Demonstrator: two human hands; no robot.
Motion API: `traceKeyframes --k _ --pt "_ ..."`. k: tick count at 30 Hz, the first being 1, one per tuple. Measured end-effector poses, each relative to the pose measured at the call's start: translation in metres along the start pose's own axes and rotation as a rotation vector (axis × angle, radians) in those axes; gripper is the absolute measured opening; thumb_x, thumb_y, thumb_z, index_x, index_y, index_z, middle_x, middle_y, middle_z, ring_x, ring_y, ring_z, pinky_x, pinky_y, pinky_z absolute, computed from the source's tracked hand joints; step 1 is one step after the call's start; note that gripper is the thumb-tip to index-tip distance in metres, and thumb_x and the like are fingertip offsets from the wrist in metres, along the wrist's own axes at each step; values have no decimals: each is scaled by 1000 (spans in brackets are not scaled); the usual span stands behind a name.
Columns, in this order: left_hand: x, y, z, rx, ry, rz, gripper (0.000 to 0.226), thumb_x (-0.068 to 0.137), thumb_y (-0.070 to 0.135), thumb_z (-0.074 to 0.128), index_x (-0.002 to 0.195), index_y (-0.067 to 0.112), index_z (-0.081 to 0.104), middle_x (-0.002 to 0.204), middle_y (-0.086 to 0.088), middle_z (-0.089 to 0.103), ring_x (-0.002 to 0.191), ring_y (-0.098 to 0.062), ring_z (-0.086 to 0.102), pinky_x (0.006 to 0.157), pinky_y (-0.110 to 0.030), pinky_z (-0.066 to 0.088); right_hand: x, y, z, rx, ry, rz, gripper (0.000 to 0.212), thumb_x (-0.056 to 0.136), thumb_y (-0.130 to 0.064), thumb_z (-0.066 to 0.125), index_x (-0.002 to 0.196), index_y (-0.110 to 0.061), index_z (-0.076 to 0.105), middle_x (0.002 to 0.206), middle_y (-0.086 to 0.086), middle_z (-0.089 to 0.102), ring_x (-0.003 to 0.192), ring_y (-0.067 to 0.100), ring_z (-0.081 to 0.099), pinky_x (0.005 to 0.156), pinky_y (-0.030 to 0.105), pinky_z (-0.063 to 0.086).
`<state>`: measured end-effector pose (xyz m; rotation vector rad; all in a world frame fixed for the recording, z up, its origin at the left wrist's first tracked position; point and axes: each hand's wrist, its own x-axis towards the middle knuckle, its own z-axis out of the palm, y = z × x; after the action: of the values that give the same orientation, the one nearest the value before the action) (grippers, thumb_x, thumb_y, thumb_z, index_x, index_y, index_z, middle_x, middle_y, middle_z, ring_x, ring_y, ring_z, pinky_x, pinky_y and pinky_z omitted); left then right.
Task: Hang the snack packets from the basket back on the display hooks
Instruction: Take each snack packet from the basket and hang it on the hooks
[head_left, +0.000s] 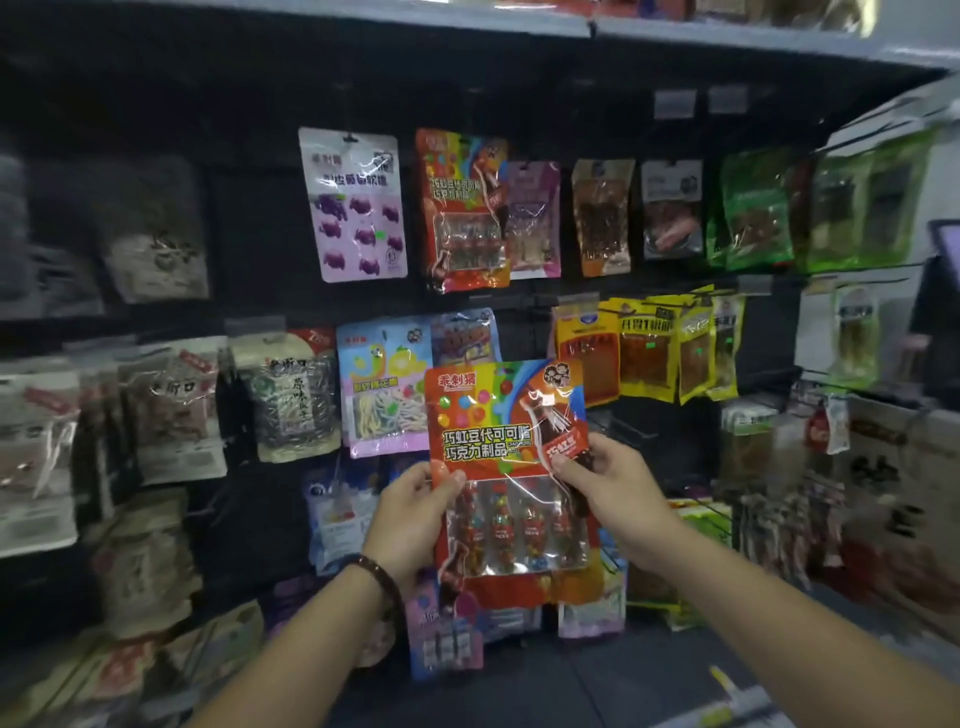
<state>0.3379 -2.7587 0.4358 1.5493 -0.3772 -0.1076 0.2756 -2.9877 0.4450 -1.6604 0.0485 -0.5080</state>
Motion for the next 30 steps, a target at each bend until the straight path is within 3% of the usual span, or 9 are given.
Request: traceKeyframes --k 3,5,7,12,20,23,25,27,30 --pt "12 24 -5 43 35 29 33 100 43 68 78 20 59 60 4 56 54 -18 53 58 -30 48 15 -20 -1 -15 -9 -30 16 104 -20 72 118 -21 77 110 -4 84 104 17 80 104 50 60" --pt "18 41 -7 22 24 21 29 98 49 69 84 23 68 77 -7 75 69 -33 65 71 -47 59 22 -34 -1 -6 -12 -43 18 104 -19 71 121 -19 77 110 -6 84 102 12 79 99 40 61" --pt "24 58 -7 1 28 11 17 100 43 68 98 27 73 97 -5 82 80 -29 76 76 -49 62 32 -48 2 -2 -23 -44 17 105 -17 68 120 -17 76 106 -6 84 99 12 80 92 35 62" --pt "49 101 -8 28 45 36 18 103 29 67 111 14 72 100 -6 83 93 -29 81 86 -56 64 66 -81 10 -62 30 -105 10 106 -22 68 114 -25 71 103 -6 84 95 13 80 95 47 64" --pt "123 175 -19 231 108 192 24 103 39 64 100 21 79 97 -3 83 95 -35 79 92 -61 61 134 -150 21 -226 155 -309 85 104 -12 69 164 -54 26 125 -12 75 91 24 79 74 48 69" --pt "161 207 -24 275 188 325 32 96 48 68 121 28 67 113 6 81 102 -23 78 95 -53 62 167 -182 26 -325 150 -383 81 107 -14 65 166 -52 26 140 -7 69 70 3 73 50 21 55" --pt "185 227 -29 308 196 372 60 87 60 69 141 44 49 129 9 74 113 -23 75 96 -51 62 189 -203 29 -373 164 -408 78 108 -15 64 168 -46 26 135 -7 70 79 1 71 58 23 58" --pt "203 247 -29 282 135 419 55 99 43 68 144 56 39 127 11 73 106 -20 78 86 -44 66 211 -220 32 -384 178 -421 75 108 -15 63 169 -40 28 136 -8 67 97 7 71 73 29 65" --pt "231 271 -25 244 90 442 75 104 23 65 152 63 23 123 6 74 97 -21 80 76 -43 68 244 -238 30 -398 186 -411 70 108 -13 62 167 -37 32 119 -12 65 93 8 74 62 23 61"
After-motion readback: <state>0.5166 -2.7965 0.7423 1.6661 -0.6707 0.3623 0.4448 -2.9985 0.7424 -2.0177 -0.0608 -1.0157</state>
